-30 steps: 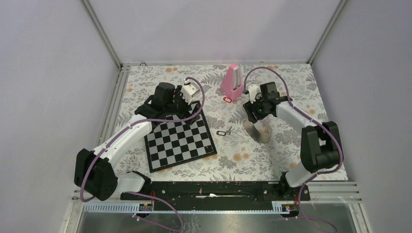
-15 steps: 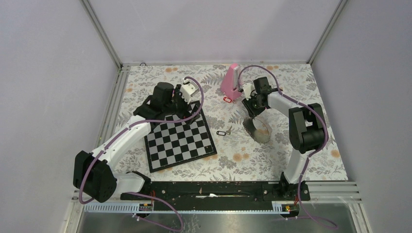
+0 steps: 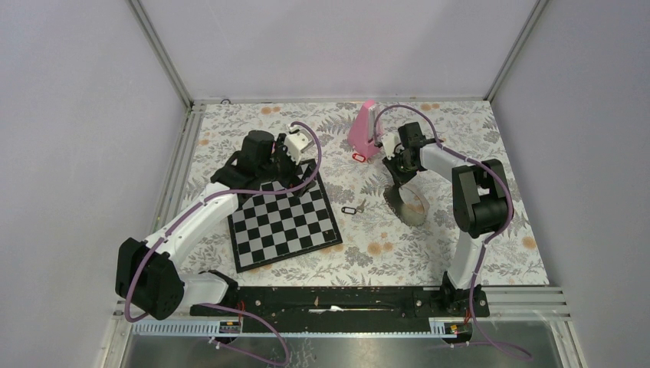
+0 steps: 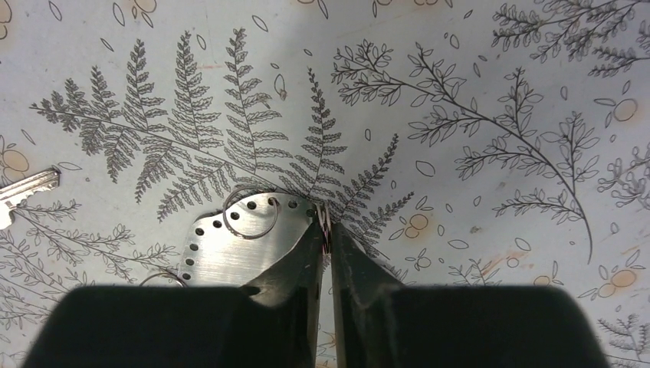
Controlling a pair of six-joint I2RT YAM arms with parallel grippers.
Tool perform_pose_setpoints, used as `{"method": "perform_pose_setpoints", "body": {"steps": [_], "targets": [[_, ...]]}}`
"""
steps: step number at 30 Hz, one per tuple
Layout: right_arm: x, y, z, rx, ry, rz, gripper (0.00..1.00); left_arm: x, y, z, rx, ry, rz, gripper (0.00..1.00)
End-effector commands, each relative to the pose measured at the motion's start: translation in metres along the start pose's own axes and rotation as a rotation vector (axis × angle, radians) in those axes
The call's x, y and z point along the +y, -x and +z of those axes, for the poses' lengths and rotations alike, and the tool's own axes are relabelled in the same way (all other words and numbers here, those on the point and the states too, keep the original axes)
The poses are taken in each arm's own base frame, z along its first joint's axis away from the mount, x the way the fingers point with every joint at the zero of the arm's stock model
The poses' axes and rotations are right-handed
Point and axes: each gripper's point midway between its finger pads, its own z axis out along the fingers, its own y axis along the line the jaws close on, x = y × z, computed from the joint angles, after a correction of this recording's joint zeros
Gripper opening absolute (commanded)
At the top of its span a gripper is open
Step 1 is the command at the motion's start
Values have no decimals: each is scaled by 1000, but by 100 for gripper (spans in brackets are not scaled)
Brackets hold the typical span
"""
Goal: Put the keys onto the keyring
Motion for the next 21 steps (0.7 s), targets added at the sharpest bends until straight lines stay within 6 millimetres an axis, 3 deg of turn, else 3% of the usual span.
{"method": "perform_pose_setpoints", "body": {"steps": [1,3,8,16,21], "targets": [[-1,24,-13,-54,8,-20,7,2,16,-1,-63,8,41,93],[0,28,-20,-72,9,-29,0,4,16,-1,-66,17,43,93],[13,41,-47,-155,47,-72,0,10,17,4,-59,41,42,93],[70,64,-119,-394,252,-153,0,0,33,18,-81,-53,1,93],[88,67,-147,-490,289,-155,0,-8,46,28,-92,-131,-56,93]]}}
